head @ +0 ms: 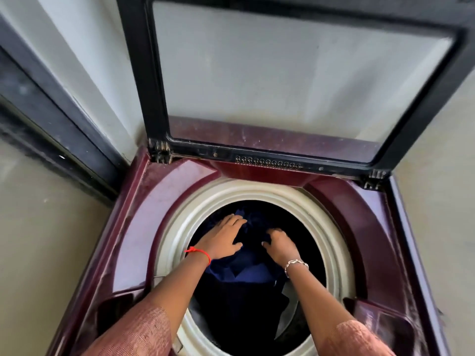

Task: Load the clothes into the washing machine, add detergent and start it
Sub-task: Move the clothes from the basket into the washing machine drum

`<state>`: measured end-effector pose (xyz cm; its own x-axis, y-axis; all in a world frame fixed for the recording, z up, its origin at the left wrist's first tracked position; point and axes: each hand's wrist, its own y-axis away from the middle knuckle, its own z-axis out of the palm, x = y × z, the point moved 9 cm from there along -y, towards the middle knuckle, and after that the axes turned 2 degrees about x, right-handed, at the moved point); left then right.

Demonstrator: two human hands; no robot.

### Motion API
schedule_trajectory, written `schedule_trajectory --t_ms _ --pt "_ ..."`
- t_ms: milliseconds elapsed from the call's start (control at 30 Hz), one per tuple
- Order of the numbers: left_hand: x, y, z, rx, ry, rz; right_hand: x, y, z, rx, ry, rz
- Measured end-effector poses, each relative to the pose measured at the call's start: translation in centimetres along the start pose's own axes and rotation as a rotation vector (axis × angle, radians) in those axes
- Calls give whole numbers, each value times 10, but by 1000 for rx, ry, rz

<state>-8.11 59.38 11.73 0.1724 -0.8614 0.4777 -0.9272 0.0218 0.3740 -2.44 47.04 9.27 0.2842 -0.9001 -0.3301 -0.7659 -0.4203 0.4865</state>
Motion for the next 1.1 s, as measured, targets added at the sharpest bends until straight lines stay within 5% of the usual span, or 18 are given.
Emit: schedule_trajectory --t_ms 333,567,733,1100 --pt "113 80 -74 119 -110 224 -19 137 -109 206 -112 4" --pt "220 122 -89 184 -128 423 13 245 -179 522 -220 -13" --pt "310 126 -79 186 -110 568 77 298 -210 709 -204 58" --pt "484 46 40 22 -256 653 311 350 -190 566 -233 361"
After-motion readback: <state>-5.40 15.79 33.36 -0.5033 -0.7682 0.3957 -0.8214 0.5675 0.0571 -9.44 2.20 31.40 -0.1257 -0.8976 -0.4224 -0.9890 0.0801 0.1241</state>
